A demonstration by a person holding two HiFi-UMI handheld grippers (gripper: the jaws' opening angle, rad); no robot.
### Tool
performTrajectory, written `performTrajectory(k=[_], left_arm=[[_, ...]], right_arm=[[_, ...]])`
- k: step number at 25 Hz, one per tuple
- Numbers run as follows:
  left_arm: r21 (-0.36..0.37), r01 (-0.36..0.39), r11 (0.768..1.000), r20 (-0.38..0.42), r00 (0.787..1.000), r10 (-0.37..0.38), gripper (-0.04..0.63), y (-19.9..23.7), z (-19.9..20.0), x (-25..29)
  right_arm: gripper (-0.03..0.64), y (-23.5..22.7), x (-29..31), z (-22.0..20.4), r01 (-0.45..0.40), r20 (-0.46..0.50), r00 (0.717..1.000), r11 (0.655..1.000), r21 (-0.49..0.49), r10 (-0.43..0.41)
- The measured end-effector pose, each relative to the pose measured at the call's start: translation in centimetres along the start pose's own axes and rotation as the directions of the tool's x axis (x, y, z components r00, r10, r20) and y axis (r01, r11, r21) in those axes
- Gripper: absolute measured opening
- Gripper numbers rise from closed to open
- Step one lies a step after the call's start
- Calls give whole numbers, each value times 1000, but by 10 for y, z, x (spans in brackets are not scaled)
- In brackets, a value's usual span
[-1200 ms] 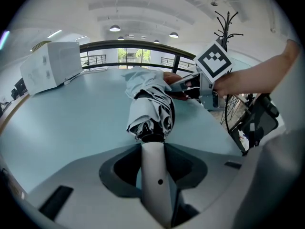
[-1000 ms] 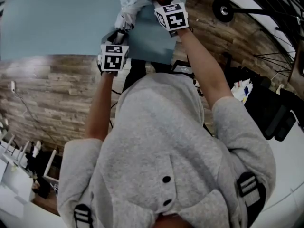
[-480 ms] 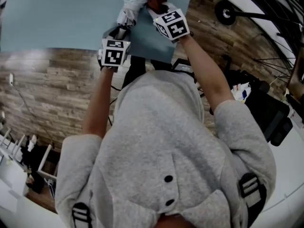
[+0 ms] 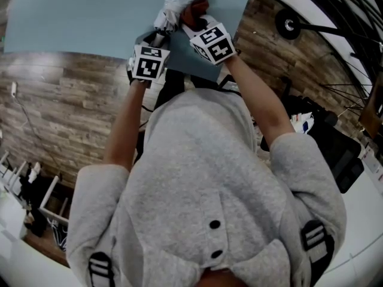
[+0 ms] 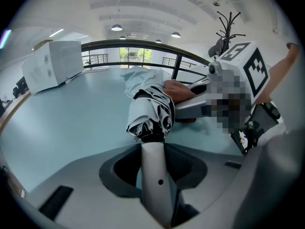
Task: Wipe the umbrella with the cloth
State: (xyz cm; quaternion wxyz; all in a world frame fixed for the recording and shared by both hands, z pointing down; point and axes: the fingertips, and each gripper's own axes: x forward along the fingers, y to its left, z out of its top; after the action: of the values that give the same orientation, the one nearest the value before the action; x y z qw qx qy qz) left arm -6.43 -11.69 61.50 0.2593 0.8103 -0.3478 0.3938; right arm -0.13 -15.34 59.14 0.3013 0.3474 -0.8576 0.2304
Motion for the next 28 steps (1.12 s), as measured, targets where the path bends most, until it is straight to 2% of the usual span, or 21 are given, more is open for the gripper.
performTrajectory(k=[10, 17, 24, 26, 28], left_arm=[[2, -6, 1000, 0, 1000, 6, 155, -1, -1, 1], [-1, -1, 1000, 9, 1000, 1, 155, -2, -1, 1], [-3, -2, 1000, 23, 1000, 2, 155, -2, 0, 1], [-1, 0, 1000, 29, 1000, 0, 155, -5, 1, 0], [-1, 0, 1000, 32, 999, 0, 155, -7, 2, -1]], right_arm=[[75, 33, -6, 1, -124, -18, 992, 992, 5, 124], [75, 61, -15, 4, -258, -46, 965, 966, -18, 257], [75, 81, -29, 26, -391, -28, 920, 919, -45, 390], [75, 94, -43, 38, -453, -6, 891, 888, -71, 454], [75, 107, -57, 56, -523, 27, 849, 847, -96, 527]])
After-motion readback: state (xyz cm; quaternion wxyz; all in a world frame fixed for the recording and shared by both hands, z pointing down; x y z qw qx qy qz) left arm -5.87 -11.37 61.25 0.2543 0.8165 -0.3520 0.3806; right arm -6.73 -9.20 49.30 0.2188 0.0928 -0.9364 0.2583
